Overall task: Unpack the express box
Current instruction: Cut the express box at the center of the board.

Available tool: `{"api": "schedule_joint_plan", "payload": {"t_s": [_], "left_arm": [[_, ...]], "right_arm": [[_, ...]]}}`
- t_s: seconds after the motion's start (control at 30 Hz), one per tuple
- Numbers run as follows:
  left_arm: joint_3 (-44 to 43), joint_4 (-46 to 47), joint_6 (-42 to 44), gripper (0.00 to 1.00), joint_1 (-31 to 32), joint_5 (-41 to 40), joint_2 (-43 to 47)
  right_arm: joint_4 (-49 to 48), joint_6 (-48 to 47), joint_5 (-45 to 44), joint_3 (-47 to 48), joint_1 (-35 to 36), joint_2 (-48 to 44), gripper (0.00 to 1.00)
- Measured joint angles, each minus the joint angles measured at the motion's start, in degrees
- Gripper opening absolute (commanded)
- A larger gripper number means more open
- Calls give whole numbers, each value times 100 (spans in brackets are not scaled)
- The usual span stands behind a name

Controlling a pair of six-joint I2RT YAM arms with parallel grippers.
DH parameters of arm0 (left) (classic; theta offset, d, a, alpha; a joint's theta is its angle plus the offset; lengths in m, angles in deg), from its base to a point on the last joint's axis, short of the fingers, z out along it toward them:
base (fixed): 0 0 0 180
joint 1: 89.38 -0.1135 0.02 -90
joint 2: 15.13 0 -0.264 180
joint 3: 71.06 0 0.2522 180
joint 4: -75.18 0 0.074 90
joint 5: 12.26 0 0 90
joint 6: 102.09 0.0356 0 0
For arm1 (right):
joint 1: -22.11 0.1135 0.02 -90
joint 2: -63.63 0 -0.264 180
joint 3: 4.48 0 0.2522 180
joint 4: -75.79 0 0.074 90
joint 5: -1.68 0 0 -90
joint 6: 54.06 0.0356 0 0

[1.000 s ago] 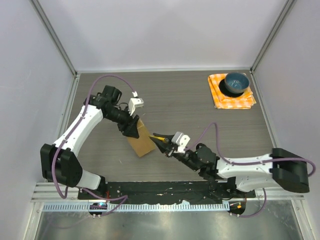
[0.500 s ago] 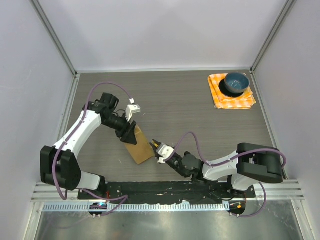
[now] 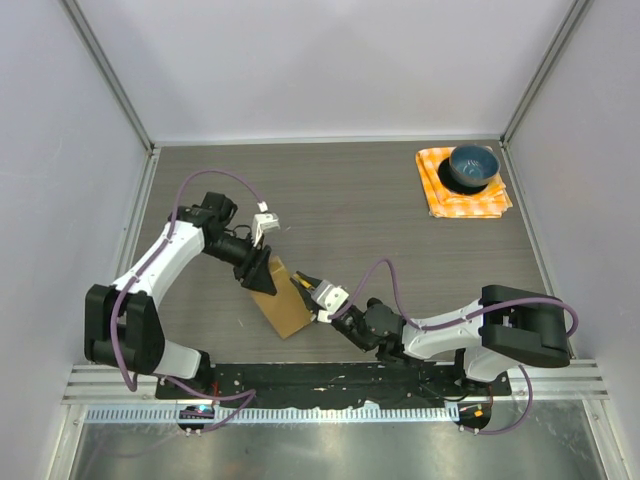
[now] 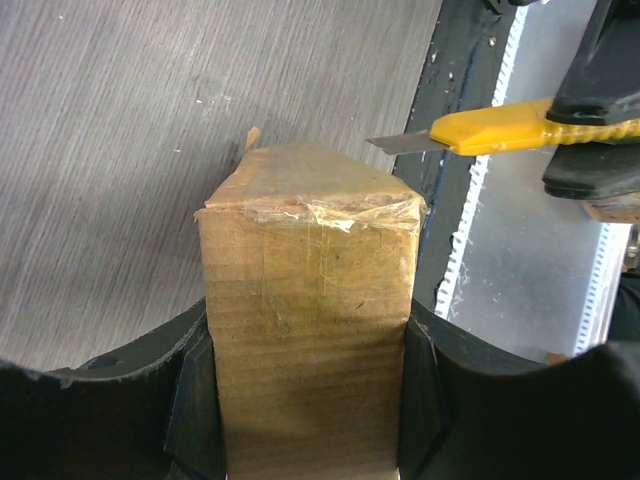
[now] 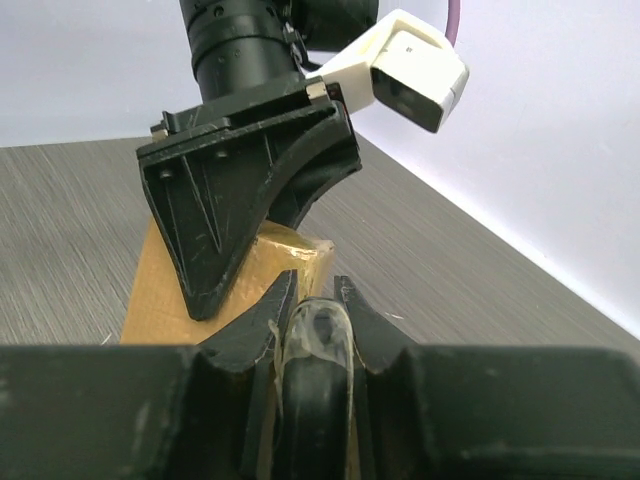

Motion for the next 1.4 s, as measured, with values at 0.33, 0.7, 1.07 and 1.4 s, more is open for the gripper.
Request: {"api": "schedule_joint_plan", "payload": {"t_s": [0.33, 0.7, 1.07, 1.4], "left_arm": [[153, 11, 31, 26, -114, 361, -164], [273, 83, 4, 25, -177, 396, -50], [302, 101, -2, 25, -188, 404, -17], [345, 153, -70, 25, -208, 391, 39]], "right_arm": [[-20, 20, 83, 17, 46, 0, 1], [-20, 28, 28, 17, 195, 9, 1], [-109, 70, -142, 17, 199, 184, 1], [-192, 240, -243, 0, 236, 205, 1]]}}
